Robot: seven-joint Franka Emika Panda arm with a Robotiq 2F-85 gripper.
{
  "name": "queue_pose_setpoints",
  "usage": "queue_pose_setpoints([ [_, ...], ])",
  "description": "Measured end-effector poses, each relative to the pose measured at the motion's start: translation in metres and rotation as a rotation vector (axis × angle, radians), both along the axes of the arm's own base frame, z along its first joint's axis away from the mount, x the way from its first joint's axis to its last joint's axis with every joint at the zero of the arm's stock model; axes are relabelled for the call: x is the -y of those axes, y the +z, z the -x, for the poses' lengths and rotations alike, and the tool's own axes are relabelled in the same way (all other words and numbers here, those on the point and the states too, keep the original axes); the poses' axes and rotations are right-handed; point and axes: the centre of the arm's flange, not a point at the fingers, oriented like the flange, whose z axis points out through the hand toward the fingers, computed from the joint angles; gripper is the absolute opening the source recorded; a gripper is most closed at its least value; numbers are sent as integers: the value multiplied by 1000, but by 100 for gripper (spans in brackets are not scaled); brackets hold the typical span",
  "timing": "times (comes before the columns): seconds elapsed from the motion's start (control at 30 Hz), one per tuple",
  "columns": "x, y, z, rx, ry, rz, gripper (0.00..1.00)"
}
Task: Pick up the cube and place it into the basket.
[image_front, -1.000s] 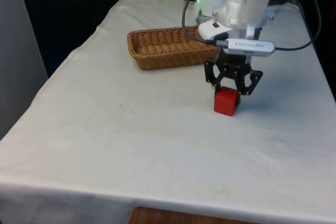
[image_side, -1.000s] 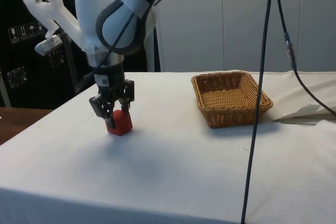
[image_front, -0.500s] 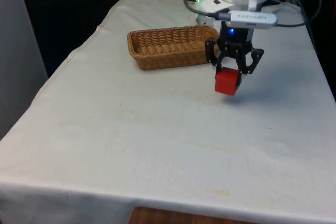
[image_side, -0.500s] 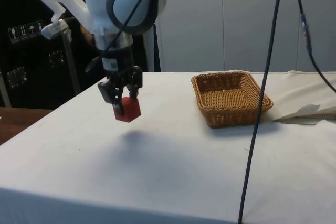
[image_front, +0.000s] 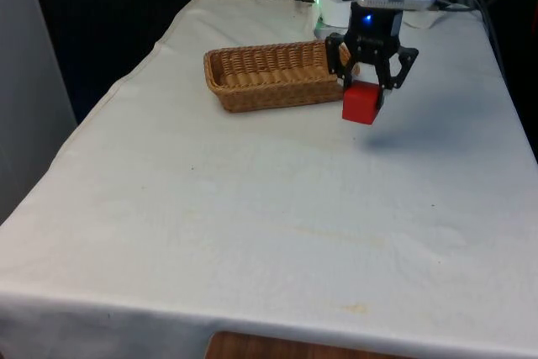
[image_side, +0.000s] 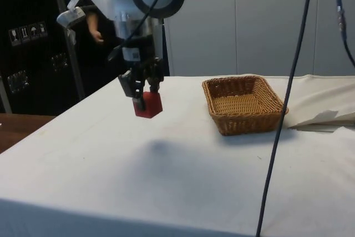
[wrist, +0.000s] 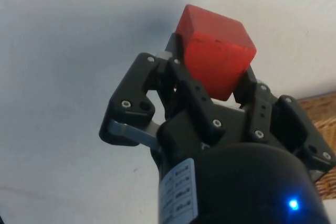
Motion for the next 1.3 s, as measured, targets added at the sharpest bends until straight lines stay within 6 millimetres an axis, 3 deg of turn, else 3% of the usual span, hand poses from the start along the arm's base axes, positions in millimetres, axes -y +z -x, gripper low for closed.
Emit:
queue_pose_setpoints([
  [0.83, 25, 24, 56, -16, 58, -17, 3],
  [1.3, 50, 34, 88, -24, 99, -38, 3],
])
